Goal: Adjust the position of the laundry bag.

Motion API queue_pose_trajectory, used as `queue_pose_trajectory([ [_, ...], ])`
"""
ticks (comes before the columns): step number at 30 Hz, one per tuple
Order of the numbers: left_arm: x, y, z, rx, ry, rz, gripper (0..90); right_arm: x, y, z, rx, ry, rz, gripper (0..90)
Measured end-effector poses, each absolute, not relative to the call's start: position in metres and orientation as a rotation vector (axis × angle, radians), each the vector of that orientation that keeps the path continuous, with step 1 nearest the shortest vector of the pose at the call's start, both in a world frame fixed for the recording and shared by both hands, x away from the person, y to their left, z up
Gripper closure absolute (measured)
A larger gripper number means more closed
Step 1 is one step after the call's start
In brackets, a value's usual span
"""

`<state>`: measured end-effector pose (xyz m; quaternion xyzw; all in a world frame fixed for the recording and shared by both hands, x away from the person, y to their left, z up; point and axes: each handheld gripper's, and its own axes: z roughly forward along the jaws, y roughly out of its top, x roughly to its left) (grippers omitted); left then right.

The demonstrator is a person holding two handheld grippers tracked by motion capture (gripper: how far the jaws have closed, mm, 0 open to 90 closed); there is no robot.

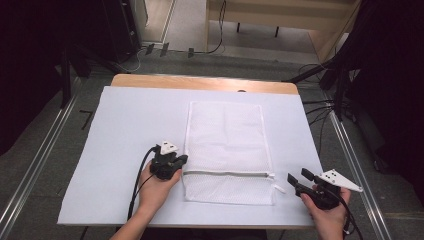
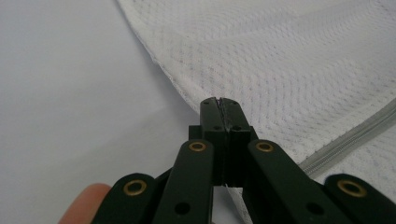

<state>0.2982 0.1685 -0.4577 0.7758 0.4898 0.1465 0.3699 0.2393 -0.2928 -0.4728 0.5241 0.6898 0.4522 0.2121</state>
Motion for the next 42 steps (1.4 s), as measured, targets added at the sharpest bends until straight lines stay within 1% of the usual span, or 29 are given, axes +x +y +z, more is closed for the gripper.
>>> queue_pose_trajectory([
  [5, 0.284, 0.193, -0.452, 1.976, 1.274, 0.412, 90.0, 0.239, -0.290, -0.473, 1.451, 1.921, 1.259, 38.7],
  [11, 0.265, 0.212, -0.452, 1.986, 1.281, 0.433, 90.0, 0.239, -0.287, -0.474, 1.442, 1.932, 1.268, 38.6],
  [15, 0.261, 0.225, -0.452, 1.969, 1.297, 0.441, 90.0, 0.240, -0.285, -0.474, 1.439, 1.932, 1.293, 38.3],
  [18, 0.263, 0.234, -0.452, 1.928, 1.324, 0.429, 90.0, 0.240, -0.282, -0.475, 1.428, 1.935, 1.304, 38.0],
  [27, 0.260, 0.237, -0.454, 1.925, 1.323, 0.394, 90.0, 0.236, -0.267, -0.474, 1.338, 1.941, 1.412, 41.5],
  [29, 0.260, 0.238, -0.454, 1.921, 1.325, 0.406, 90.0, 0.234, -0.263, -0.472, 1.332, 1.934, 1.441, 43.1],
  [30, 0.259, 0.238, -0.454, 1.920, 1.320, 0.419, 87.8, 0.233, -0.262, -0.471, 1.332, 1.931, 1.454, 43.2],
  [31, 0.258, 0.238, -0.455, 1.913, 1.307, 0.426, 80.3, 0.232, -0.261, -0.470, 1.333, 1.931, 1.453, 43.8],
  [33, 0.257, 0.236, -0.454, 1.914, 1.296, 0.444, 58.8, 0.231, -0.258, -0.468, 1.329, 1.931, 1.476, 45.1],
  [34, 0.255, 0.235, -0.453, 1.909, 1.290, 0.459, 49.8, 0.230, -0.257, -0.468, 1.332, 1.941, 1.479, 46.1],
  [35, 0.254, 0.234, -0.451, 1.897, 1.280, 0.473, 38.0, 0.230, -0.253, -0.468, 1.340, 1.968, 1.486, 46.5],
  [36, 0.253, 0.233, -0.448, 1.885, 1.266, 0.475, 38.0, 0.230, -0.253, -0.468, 1.340, 1.968, 1.486, 46.5],
  [38, 0.249, 0.231, -0.442, 1.858, 1.245, 0.491, 31.2, 0.228, -0.249, -0.468, 1.335, 1.980, 1.492, 48.3],
  [39, 0.248, 0.231, -0.439, 1.841, 1.235, 0.490, 29.6, 0.228, -0.247, -0.467, 1.338, 1.996, 1.495, 49.2],
  [42, 0.245, 0.226, -0.434, 1.805, 1.220, 0.475, 28.5, 0.226, -0.240, -0.465, 1.330, 2.021, 1.481, 49.9],
])
